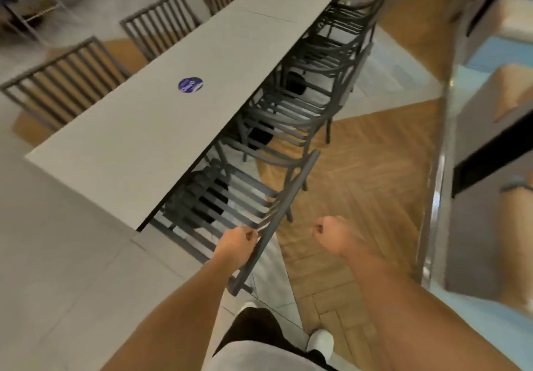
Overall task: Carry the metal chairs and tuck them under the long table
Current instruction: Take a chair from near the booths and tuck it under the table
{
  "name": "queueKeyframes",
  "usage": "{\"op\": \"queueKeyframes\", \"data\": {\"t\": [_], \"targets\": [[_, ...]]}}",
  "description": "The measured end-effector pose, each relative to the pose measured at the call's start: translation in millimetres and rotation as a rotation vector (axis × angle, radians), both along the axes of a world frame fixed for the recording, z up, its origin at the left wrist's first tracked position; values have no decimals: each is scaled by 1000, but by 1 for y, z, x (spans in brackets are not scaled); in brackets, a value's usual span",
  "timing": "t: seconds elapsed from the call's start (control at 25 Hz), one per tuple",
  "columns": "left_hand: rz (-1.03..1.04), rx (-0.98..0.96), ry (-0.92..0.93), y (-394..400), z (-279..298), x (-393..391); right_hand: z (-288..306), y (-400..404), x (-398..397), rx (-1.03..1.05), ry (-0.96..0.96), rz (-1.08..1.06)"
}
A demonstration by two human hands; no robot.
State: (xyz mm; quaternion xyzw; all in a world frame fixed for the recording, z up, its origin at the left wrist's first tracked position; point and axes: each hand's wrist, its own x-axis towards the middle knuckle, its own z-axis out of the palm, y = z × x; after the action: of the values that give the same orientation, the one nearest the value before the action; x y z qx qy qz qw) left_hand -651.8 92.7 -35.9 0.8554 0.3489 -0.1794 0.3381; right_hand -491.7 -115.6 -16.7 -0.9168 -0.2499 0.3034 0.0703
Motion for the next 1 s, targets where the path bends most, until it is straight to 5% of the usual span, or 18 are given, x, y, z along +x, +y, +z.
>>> {"op": "queueKeyframes", "data": {"t": [0.52, 1.0], "targets": [[182, -52, -4, 9, -19, -15, 21, 94, 38, 67, -66, 339], [505, -86, 100, -31, -40, 1, -17, 144, 106, -104, 30, 829]]}}
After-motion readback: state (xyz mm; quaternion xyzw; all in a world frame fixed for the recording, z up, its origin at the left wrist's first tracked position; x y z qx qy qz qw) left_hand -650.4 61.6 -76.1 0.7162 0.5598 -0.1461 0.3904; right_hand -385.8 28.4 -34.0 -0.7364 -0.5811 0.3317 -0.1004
